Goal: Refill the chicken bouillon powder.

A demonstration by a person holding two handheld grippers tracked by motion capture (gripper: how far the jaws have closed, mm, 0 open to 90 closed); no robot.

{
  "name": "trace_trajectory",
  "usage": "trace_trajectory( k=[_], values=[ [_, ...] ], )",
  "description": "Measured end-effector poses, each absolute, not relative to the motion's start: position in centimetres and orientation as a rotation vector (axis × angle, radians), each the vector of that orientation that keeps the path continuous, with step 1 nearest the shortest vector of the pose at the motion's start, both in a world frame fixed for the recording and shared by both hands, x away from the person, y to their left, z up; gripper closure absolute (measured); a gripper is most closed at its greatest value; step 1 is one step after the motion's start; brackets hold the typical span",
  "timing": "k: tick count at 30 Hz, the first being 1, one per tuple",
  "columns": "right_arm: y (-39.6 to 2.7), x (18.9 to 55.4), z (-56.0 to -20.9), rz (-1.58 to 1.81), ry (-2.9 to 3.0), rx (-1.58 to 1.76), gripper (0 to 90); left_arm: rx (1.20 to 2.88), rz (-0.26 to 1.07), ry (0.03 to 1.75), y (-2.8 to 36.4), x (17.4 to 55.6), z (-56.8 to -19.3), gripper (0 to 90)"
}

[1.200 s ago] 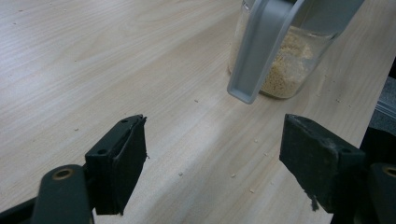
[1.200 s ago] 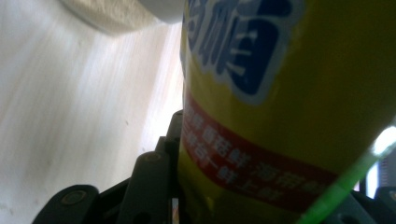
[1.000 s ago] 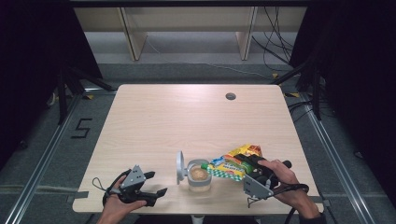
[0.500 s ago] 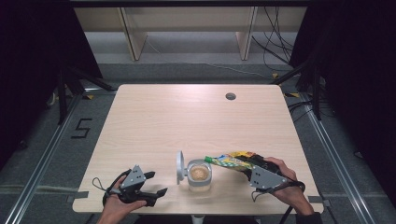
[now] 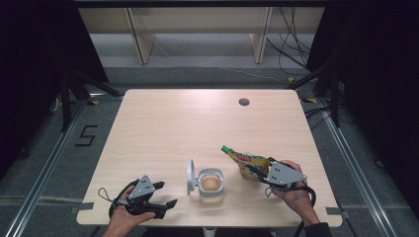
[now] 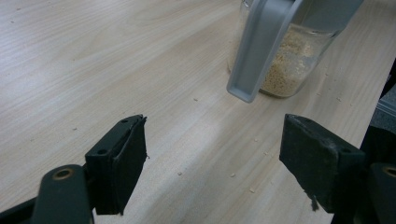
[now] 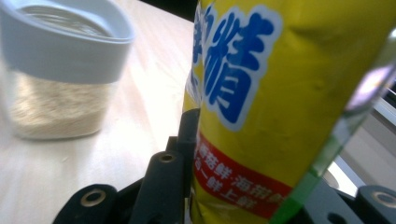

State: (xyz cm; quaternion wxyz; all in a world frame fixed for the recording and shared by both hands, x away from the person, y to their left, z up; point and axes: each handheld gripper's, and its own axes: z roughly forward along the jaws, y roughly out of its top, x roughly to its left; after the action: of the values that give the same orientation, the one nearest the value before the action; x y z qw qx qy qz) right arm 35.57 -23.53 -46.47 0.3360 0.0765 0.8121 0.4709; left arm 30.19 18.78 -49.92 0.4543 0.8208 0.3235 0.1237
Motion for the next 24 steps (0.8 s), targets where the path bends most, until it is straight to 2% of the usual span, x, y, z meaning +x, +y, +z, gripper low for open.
trace_trajectory(
  k=[8,17,24],
  values=[
    [-24.5,36.6,-47.2,1.256,2.055,0.362,74.4,2.022,0.312,0.801,18.7,30.2,-49.9,22.2],
    [-25.5,35.8,-47.6,1.279,2.031,0.473,72.4,2.024,0.308,0.806,18.9,30.1,-49.9,22.2],
    [-25.7,35.3,-47.6,1.261,2.026,0.518,65.8,2.018,0.309,0.81,18.9,30.1,-49.9,22.2]
  ],
)
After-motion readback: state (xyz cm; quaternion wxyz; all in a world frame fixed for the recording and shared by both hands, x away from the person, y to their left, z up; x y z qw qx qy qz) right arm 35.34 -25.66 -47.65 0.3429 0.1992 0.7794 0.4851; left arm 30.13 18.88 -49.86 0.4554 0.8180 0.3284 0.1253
